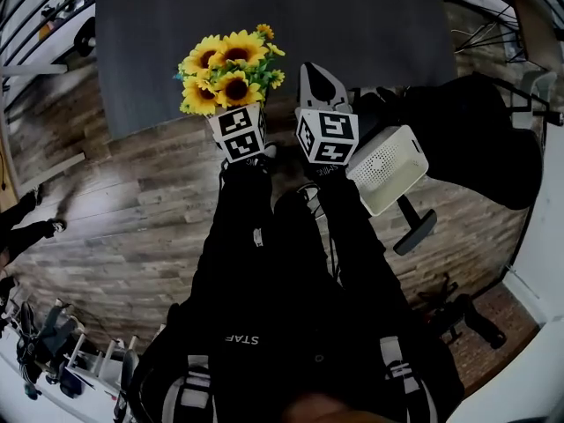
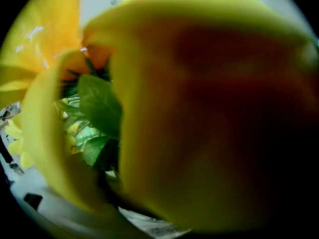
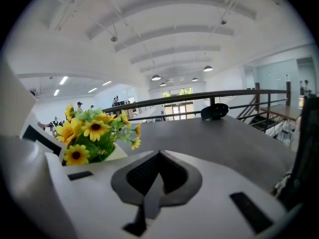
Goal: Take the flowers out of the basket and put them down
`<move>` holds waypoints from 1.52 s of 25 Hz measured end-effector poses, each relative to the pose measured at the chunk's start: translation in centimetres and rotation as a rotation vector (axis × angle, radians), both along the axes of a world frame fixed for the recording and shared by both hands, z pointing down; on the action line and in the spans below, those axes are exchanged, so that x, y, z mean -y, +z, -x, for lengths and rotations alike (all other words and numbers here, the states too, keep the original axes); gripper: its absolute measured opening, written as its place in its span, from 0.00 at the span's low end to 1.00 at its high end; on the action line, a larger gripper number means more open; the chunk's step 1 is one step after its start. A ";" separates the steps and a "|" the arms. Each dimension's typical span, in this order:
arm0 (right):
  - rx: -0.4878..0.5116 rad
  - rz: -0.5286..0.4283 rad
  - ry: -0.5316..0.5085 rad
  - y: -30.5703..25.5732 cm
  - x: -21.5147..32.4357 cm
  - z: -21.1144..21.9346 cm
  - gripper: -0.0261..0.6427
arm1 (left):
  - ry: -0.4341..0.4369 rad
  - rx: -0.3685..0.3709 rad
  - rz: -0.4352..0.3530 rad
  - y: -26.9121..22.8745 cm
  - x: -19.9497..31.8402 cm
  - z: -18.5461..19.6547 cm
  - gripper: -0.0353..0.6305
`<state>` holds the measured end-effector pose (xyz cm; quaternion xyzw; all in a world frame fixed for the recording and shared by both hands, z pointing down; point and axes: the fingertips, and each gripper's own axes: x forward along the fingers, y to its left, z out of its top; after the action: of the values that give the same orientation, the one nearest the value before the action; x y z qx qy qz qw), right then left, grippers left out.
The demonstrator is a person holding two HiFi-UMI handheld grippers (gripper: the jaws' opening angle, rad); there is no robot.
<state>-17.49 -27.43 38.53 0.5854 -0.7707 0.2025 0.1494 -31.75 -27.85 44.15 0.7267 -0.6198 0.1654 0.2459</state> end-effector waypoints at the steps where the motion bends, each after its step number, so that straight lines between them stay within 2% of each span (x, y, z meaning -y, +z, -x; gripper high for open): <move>1: -0.004 0.000 -0.010 0.3 0.6 0.6 0.06 | -0.009 -0.004 0.001 0.4 0.5 0.6 0.85; 12: -0.025 0.049 -0.084 6.1 2.6 3.0 0.06 | -0.066 0.003 0.059 7.2 2.8 3.5 0.85; 18: -0.024 0.069 -0.097 7.8 2.5 3.8 0.06 | -0.069 0.015 0.046 9.5 3.3 4.1 0.85; 23: -0.027 0.074 -0.103 8.4 2.1 4.0 0.06 | -0.032 0.074 0.017 9.7 3.5 3.9 0.85; 33: -0.027 0.066 -0.104 7.4 0.6 4.0 0.06 | -0.015 0.062 0.048 10.1 0.4 4.2 0.88; 38: -0.018 0.051 -0.090 4.9 -1.5 4.0 0.06 | 0.010 0.028 0.064 7.2 -4.2 4.2 0.88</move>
<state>-21.45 -25.96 43.41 0.5481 -0.7894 0.2096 0.1802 -35.95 -23.68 51.31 0.7190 -0.6141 0.1965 0.2596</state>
